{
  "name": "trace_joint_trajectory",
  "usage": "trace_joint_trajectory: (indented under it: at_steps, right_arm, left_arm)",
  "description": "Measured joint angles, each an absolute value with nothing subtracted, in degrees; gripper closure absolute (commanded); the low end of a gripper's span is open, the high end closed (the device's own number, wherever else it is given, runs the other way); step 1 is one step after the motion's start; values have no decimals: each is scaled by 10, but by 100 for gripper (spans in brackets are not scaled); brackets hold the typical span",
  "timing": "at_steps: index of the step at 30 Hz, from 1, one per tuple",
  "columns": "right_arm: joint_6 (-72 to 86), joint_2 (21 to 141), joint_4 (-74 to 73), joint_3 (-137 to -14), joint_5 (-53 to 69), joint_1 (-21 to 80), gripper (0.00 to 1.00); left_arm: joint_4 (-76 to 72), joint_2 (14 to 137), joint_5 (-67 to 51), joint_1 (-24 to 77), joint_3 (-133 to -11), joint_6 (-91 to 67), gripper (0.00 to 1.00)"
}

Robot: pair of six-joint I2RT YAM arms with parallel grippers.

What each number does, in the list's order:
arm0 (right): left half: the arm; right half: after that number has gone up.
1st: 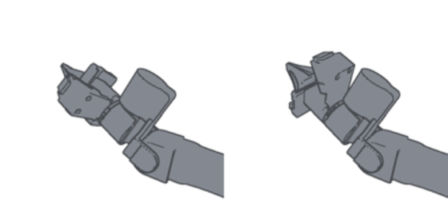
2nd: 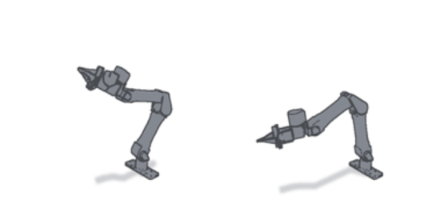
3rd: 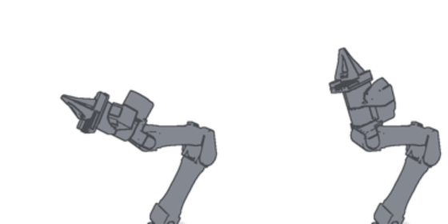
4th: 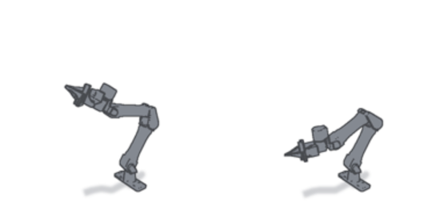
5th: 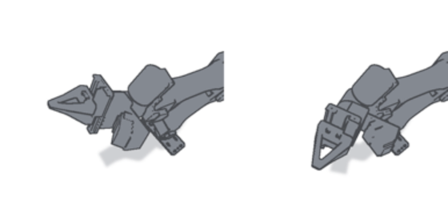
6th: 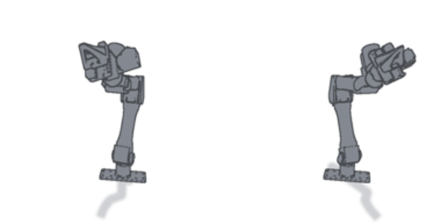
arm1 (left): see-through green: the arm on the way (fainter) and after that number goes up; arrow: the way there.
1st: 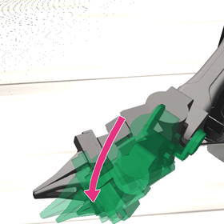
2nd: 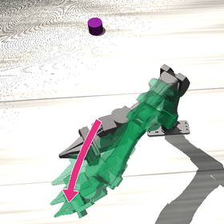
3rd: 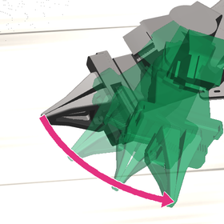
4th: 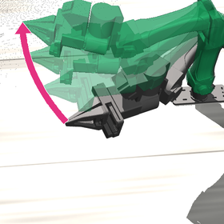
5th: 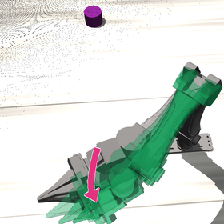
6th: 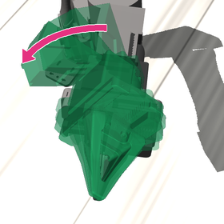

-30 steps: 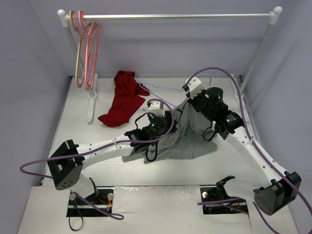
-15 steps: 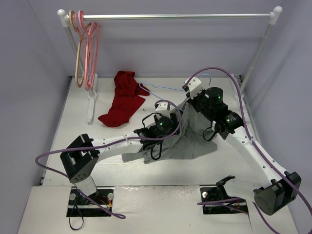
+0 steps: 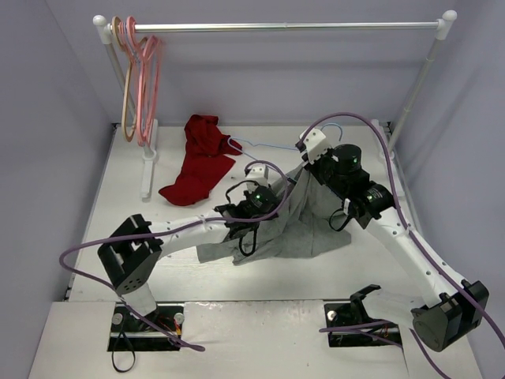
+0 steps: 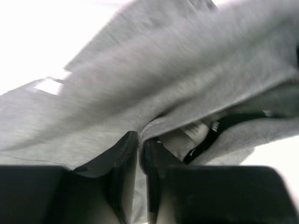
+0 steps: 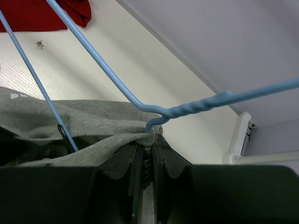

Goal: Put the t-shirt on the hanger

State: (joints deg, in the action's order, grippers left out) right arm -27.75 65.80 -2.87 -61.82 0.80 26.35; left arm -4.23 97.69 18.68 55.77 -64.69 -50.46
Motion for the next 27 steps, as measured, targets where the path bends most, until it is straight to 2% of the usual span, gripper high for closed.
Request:
trace_joint_trajectory:
  at_steps: [3,13,27]
  right_arm:
    - [-286,649,-33,-609,2,263,100]
    - [-317,629,-41,-607,-1,263,100]
    - [-370,605,-44,-596,0,264,100]
  left_arm:
    - [-23,950,183,530,-637,-500,94]
    - [67,845,135,399,-644,-433,94]
    - [264,868,-27,262,-880,-316,94]
